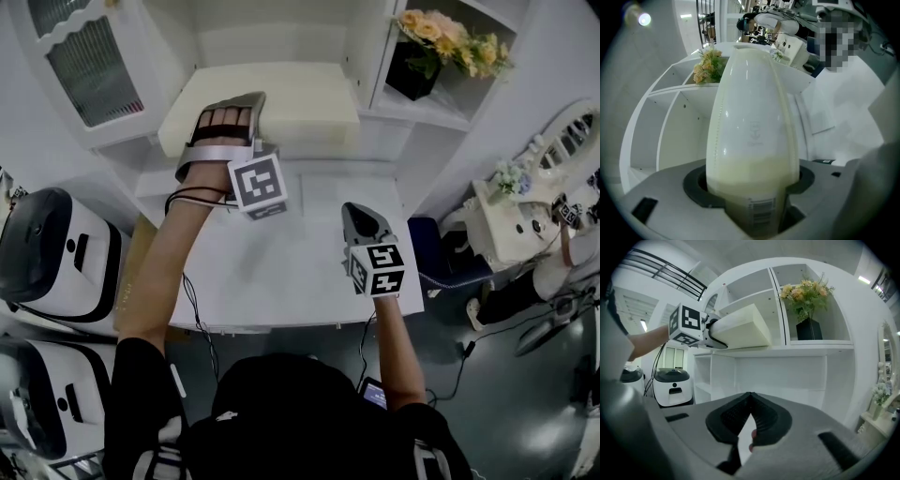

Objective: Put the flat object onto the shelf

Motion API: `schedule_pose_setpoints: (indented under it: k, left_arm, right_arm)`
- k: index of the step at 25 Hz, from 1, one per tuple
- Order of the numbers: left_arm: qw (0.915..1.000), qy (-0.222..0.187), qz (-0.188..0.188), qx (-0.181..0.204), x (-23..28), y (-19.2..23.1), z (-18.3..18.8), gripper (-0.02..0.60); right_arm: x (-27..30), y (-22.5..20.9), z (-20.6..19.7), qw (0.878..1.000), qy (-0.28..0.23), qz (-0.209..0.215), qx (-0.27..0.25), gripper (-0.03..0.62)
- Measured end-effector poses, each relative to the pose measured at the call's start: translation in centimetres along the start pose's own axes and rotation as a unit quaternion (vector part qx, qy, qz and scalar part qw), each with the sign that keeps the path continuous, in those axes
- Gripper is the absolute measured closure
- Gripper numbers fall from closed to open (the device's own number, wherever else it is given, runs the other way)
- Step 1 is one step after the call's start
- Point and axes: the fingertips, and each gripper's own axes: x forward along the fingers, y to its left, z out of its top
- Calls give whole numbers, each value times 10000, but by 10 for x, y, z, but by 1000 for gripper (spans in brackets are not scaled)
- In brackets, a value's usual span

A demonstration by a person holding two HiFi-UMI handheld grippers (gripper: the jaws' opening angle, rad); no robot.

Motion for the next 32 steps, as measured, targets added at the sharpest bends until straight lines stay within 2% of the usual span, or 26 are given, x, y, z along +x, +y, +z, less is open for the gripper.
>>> schedule_pose_setpoints:
  k: [15, 24, 32]
  left_arm:
    - [9997, 142, -211, -61, 49, -5, 0, 272]
    - [9970, -32, -697, -337, 67, -9, 4, 249]
    - [9948, 4, -877, -517, 84, -8, 7, 232]
  right_arm:
    - [1, -7, -17, 9996, 232, -155, 57, 594]
    - [7, -10, -23, 9993, 322, -195, 77, 594]
    - [13, -11, -30, 9989, 397, -206, 122, 594]
